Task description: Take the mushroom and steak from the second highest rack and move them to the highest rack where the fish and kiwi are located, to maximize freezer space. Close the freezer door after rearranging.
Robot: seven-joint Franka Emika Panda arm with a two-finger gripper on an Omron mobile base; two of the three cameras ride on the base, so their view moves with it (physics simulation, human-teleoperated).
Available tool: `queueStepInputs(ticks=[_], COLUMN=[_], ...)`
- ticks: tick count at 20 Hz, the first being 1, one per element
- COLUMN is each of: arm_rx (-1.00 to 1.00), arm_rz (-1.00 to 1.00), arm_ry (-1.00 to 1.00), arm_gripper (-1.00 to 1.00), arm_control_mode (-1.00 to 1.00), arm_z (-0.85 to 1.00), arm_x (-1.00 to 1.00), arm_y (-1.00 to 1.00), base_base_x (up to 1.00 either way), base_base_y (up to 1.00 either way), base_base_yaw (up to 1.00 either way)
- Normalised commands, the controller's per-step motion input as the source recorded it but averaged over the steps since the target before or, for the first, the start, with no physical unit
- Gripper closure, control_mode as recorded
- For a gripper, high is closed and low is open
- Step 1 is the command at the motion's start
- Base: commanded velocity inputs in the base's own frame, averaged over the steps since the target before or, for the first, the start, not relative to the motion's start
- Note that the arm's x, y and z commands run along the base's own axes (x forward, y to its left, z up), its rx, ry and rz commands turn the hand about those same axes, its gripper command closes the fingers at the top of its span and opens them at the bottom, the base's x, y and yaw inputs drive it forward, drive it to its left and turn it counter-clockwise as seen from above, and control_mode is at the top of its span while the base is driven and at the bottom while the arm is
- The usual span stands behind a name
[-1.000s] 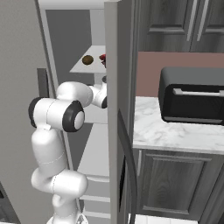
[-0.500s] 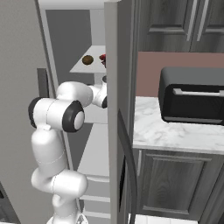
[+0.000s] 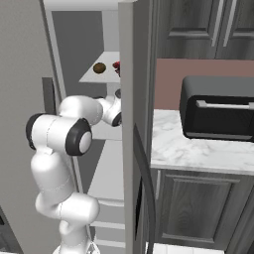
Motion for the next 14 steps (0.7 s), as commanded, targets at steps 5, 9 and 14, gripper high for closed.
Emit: queueStepInputs(ticks=[5,9,14], arm_rx=[-0.01,0.0,0.0], arm_rz=[0.05,0.03,0.01], arm_ry=[0.0,-0.05,-0.05], arm_gripper=[1.0,1.0,1.0], arm_control_mode=[-1.0,-1.0,-1.0], arm_z=[0.31,0.76,0.82], arm_x=[-0.71,-0.69,-0.7], arm_y=[0.0,0.01,0.04], base_base_x=[0.0,0.0,0.0], base_base_y=[0.0,0.0,0.0], base_base_yaw=[0.0,0.0,0.0])
